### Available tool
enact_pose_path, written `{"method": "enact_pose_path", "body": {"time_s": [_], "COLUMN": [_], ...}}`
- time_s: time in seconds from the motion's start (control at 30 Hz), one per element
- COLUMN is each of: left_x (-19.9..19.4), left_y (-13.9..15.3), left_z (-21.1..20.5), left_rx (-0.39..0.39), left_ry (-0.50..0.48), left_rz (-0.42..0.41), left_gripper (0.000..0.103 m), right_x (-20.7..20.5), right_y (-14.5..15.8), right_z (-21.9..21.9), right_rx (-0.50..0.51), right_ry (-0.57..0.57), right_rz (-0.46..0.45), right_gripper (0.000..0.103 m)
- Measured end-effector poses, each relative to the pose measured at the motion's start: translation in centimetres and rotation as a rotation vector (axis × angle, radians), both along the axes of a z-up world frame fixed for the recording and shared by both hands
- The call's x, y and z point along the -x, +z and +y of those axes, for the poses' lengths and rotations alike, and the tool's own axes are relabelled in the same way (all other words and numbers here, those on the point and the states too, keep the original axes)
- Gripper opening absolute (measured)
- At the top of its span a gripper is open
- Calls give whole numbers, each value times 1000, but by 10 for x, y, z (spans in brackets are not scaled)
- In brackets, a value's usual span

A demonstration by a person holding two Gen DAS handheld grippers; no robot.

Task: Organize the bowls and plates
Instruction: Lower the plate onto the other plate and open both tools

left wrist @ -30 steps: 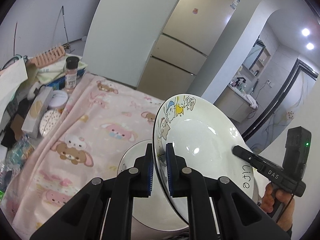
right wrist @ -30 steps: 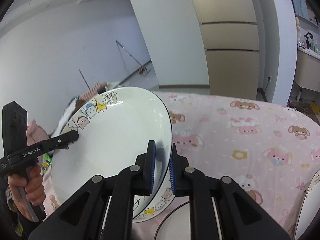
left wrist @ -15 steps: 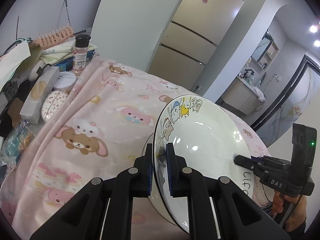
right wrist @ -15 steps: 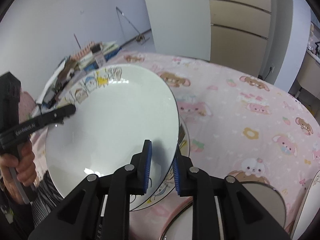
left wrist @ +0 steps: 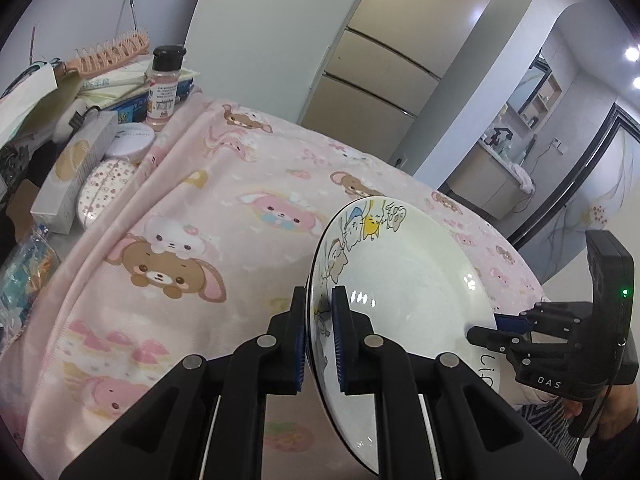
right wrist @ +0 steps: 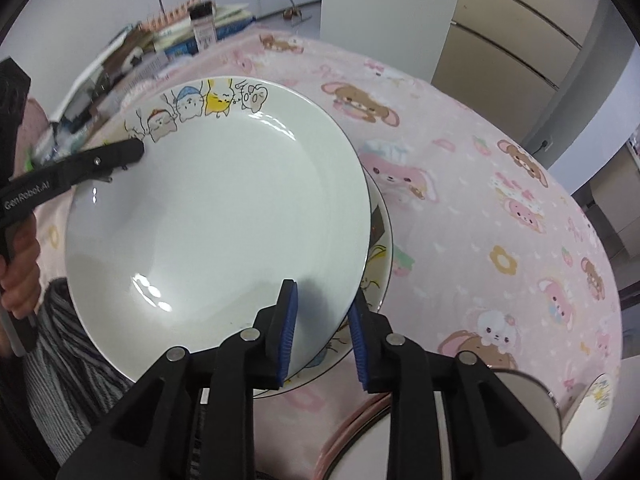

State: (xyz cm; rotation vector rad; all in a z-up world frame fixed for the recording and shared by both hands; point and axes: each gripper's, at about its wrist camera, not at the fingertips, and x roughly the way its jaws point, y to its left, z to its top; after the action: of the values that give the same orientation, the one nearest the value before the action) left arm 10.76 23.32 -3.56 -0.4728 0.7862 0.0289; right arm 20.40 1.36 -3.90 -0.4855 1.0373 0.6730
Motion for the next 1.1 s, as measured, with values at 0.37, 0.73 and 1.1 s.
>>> {"method": "enact_pose_path", "body": {"time_s": [0.37, 0.73, 1.1], "left_x": [-2, -11, -9], "left_y": [-9, -19, -11], "left_z": [2, -4, -15], "left_rx": [12, -2, -90], "left_ry": [11, -16, -25], "left_rz": [20, 55, 34], "left_gripper": [12, 10, 10], "right_x": [-3, 6, 23], "right_y": [-8, 2, 40], "right_z": [23, 27, -6], "right_rx": [157, 192, -11], "right_ry": [74, 148, 142], "right_rz": [-20, -64, -124], "right_gripper": [29, 61, 94]}}
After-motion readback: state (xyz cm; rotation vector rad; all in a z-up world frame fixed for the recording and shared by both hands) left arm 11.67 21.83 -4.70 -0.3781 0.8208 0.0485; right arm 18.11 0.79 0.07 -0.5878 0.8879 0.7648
